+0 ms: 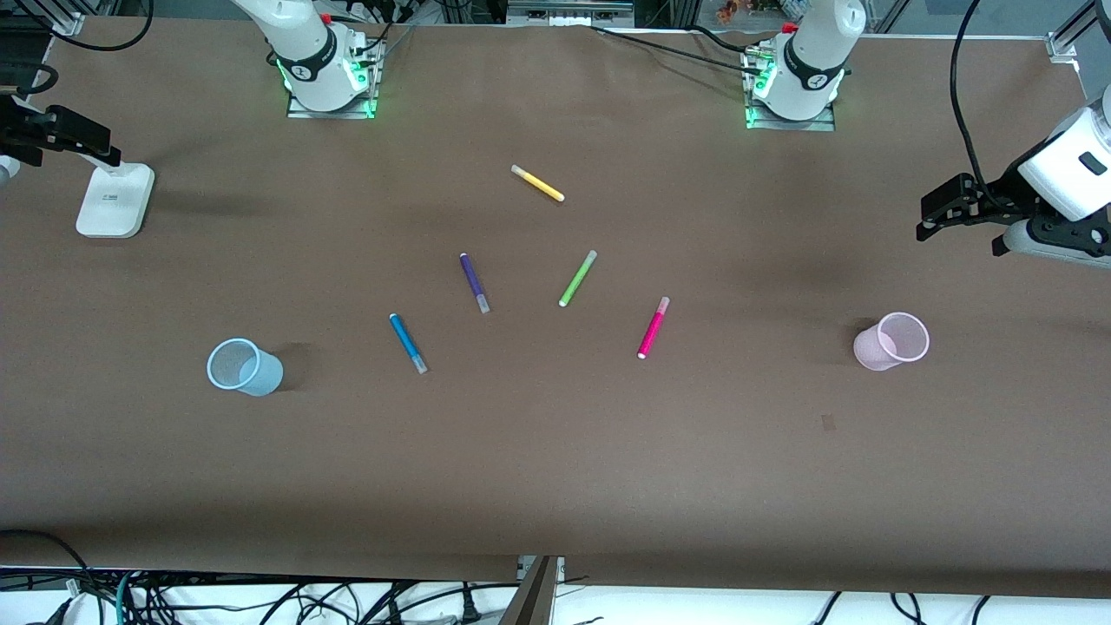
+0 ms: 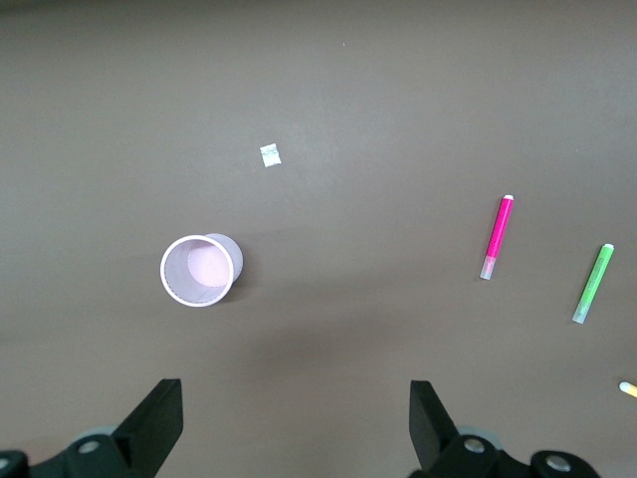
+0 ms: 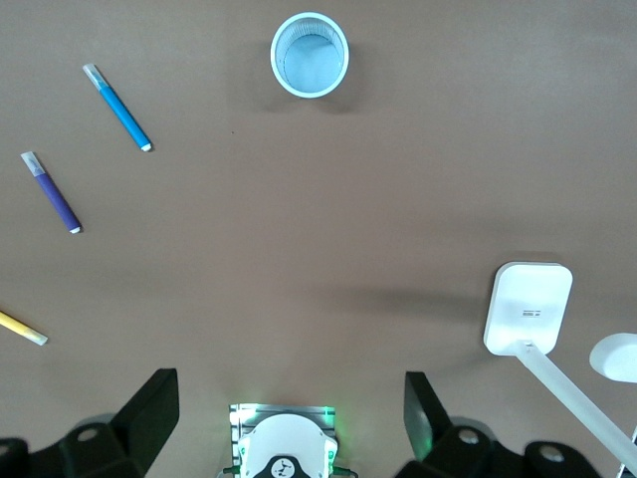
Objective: Place pink and blue markers in matching cups
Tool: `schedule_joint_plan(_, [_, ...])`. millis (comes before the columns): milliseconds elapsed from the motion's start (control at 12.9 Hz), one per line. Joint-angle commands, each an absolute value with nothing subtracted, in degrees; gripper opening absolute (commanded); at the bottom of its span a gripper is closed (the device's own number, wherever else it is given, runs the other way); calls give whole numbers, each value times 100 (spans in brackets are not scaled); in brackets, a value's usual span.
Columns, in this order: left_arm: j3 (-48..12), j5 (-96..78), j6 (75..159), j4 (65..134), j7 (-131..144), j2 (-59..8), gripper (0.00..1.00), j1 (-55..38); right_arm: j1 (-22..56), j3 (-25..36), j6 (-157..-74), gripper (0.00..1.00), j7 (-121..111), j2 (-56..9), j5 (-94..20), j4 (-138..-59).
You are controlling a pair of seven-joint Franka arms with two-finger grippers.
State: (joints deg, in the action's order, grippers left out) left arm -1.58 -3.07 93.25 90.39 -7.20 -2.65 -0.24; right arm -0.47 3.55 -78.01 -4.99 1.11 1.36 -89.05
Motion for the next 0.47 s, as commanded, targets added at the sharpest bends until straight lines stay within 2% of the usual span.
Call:
schedule_joint_plan(0, [-141,-185,9360,9036,-853,-211,100,-18,-79,360,-7743,100,-563,62,167,-8763])
schedule_joint_plan(388, [-184,-193,9325,8930,-800,-290,100,-35,-79,352,-7752,100,-580,53,158,-8763])
